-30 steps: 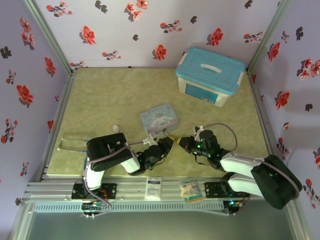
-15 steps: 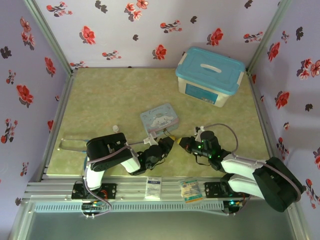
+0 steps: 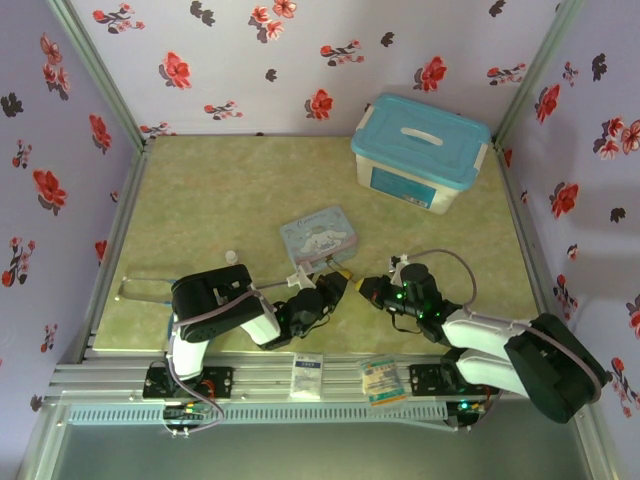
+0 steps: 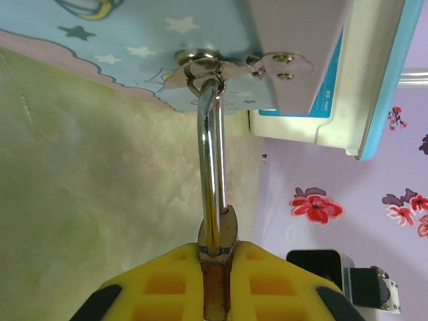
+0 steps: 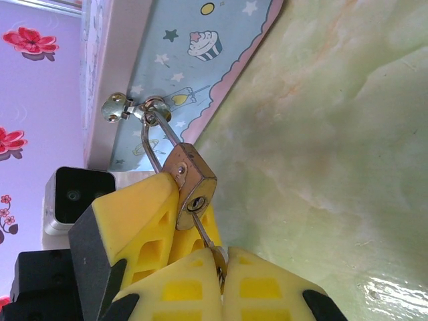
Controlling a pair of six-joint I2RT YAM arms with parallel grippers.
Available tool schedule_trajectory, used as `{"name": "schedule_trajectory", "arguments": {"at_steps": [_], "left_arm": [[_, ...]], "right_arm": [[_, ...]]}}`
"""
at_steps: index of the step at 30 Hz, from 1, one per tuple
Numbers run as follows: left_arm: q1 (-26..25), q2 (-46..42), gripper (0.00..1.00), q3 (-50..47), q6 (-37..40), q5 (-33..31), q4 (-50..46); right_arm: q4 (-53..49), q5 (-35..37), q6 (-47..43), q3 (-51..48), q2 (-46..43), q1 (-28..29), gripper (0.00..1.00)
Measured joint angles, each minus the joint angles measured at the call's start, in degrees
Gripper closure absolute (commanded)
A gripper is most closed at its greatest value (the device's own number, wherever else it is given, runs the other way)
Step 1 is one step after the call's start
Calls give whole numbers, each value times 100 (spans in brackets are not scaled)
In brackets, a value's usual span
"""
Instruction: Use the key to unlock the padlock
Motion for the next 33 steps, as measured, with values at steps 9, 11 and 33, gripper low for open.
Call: {"name": "schedule_trajectory", "arguments": {"at_steps": [9, 11, 33], "left_arm": [[-103, 0, 100, 85, -44, -44, 24], [-114, 0, 100, 85, -68, -72, 26], [-63, 0, 100, 103, -42, -35, 68]], "right_arm": [[129, 44, 20, -9, 109, 0, 100], [90, 48, 17, -11, 61, 0, 100], [140, 83, 15, -46, 151, 0, 100]]}}
